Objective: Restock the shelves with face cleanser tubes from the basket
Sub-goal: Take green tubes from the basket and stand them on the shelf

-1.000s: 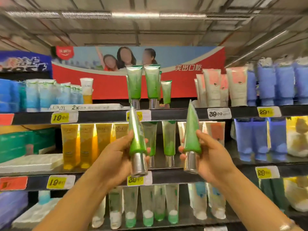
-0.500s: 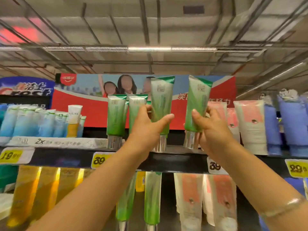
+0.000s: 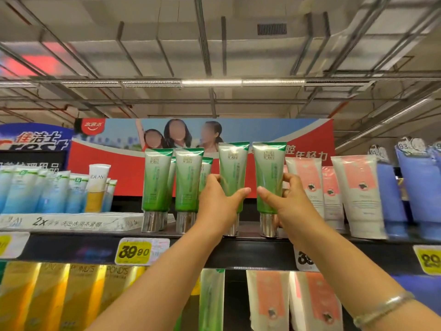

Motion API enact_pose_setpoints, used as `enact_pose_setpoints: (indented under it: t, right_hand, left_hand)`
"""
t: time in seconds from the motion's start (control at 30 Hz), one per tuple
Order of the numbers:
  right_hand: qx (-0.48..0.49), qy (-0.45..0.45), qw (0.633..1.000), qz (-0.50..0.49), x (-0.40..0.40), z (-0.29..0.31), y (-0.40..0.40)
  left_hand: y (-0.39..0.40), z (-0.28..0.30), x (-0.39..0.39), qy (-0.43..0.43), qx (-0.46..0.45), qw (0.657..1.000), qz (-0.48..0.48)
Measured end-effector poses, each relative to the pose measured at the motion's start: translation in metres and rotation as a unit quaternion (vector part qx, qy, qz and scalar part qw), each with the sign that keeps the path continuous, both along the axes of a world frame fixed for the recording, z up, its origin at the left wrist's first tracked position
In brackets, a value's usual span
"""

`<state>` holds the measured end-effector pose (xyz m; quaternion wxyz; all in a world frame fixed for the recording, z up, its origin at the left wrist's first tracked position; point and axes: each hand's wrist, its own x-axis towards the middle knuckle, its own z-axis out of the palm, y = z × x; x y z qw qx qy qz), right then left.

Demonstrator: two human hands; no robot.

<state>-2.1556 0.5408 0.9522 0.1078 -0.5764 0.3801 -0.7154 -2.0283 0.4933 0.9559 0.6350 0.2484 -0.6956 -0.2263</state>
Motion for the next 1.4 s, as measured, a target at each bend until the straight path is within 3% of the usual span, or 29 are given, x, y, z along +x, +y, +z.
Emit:
enact_pose_setpoints:
  t: [0.23, 0.5, 0.77, 1.4]
  right_hand:
    - [0.005, -0.013, 1.000, 0.005, 0.005, -0.002, -0.010]
    - [0.014, -0.017, 1.000, 0.010, 0.006, -0.006, -0.016]
    - [0.061, 0.056, 0.995, -0.059, 0.001, -0.009, -0.008]
    - [0.100, 0.070, 0.988, -0.089, 0.004, -0.006, -0.012]
  left_hand:
    - [-0.005, 0.001, 0.005, -0.014, -0.003, 0.998, 0.062]
    - [-0.002, -0.005, 0.010, -0.060, 0.021, 0.996, 0.069]
    - [0.000, -0.008, 0.018, -0.164, 0.039, 0.977, 0.132]
    - [-0.001, -0.016, 0.017, -0.170, -0.010, 0.964, 0.206]
